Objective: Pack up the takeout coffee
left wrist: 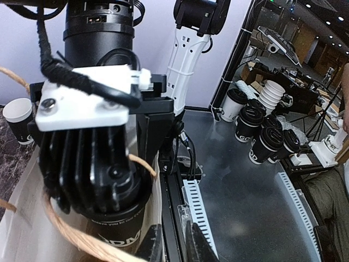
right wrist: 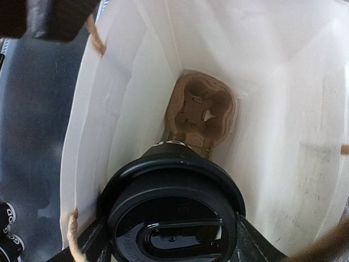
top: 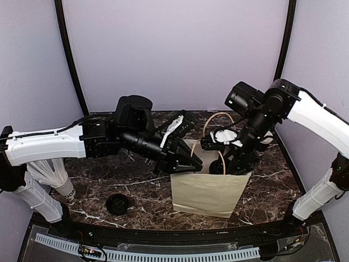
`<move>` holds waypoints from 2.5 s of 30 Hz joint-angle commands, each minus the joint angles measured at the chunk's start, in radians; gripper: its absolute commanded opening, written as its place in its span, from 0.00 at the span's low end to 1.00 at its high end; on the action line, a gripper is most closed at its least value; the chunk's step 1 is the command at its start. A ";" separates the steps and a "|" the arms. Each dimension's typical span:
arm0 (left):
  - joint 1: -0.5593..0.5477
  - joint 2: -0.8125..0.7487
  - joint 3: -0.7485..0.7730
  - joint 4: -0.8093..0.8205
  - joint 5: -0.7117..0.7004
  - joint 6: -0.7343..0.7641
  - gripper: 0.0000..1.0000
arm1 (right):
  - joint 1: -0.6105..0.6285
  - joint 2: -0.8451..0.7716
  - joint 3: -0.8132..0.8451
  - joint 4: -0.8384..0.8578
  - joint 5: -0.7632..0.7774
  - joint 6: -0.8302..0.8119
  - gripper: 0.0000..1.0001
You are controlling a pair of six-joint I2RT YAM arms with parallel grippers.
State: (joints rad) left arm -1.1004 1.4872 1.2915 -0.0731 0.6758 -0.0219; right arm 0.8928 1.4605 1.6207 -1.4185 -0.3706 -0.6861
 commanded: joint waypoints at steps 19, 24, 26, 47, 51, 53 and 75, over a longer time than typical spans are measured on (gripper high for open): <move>-0.162 -0.043 -0.010 0.025 -0.265 0.158 0.20 | -0.003 0.023 0.009 0.001 0.087 0.056 0.45; -0.194 -0.053 -0.013 0.005 -0.316 0.203 0.20 | -0.005 0.021 0.047 0.000 0.074 0.059 0.45; -0.206 -0.056 -0.010 -0.007 -0.340 0.227 0.21 | -0.005 0.024 0.050 -0.001 0.077 0.061 0.45; -0.222 -0.066 -0.027 0.022 -0.439 0.252 0.24 | 0.131 0.062 -0.093 0.001 0.248 0.049 0.44; -0.222 -0.065 -0.030 0.027 -0.426 0.253 0.24 | 0.131 0.080 -0.125 0.000 0.249 0.054 0.43; -0.222 -0.067 -0.034 0.032 -0.422 0.252 0.24 | 0.131 0.086 -0.133 0.001 0.240 0.053 0.43; -0.222 -0.075 -0.073 0.047 -0.426 0.234 0.24 | 0.130 0.113 -0.219 0.104 0.235 0.019 0.42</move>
State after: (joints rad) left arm -1.3167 1.4391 1.2388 -0.0246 0.2459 0.2169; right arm 1.0187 1.5486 1.3792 -1.3392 -0.1154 -0.6460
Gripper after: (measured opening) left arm 0.246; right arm 0.692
